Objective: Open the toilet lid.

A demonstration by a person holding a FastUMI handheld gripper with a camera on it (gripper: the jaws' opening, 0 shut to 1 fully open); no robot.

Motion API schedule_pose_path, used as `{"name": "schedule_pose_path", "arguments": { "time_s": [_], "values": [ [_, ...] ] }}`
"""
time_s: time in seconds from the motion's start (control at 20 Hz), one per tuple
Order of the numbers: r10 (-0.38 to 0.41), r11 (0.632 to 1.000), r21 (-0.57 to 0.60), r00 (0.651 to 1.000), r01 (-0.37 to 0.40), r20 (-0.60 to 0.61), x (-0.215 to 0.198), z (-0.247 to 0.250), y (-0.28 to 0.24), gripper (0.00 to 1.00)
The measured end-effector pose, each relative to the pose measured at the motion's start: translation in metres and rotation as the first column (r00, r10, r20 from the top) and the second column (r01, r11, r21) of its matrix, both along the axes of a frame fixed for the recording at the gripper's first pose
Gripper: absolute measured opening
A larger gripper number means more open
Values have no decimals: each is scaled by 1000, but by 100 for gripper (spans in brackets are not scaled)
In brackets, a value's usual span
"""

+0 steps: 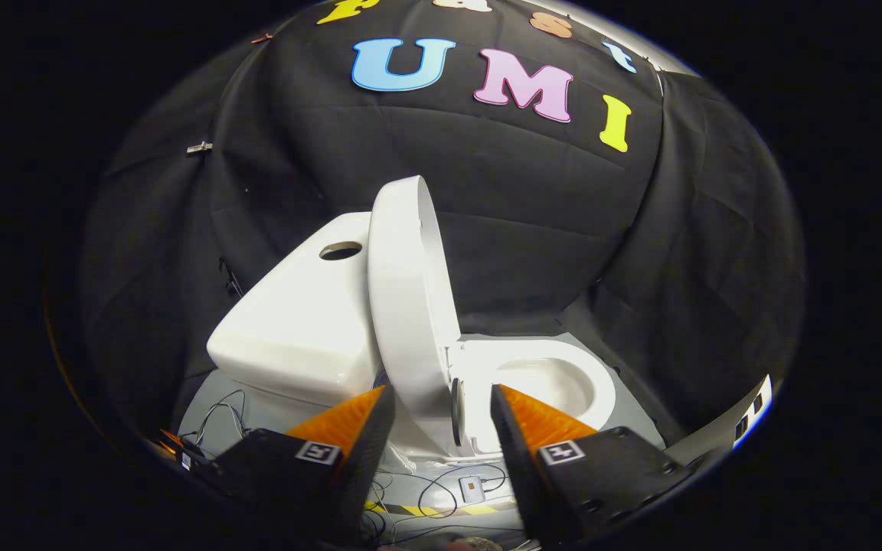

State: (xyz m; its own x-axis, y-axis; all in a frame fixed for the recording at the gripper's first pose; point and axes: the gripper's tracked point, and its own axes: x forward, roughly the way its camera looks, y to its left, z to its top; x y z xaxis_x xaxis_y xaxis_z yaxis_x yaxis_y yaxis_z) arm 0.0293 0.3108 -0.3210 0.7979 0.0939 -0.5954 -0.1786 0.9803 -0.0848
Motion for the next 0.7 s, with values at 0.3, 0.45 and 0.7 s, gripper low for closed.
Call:
{"name": "schedule_pose_path", "arguments": {
  "time_s": [0.3,0.45,0.7],
  "values": [
    [6,999,48,997,-9,71,0,32,-6,99],
    [21,998,64,994,-28,108,0,56,-8,99],
    [57,995,69,982,-70,178,-3,102,-15,99]
  ]
}}
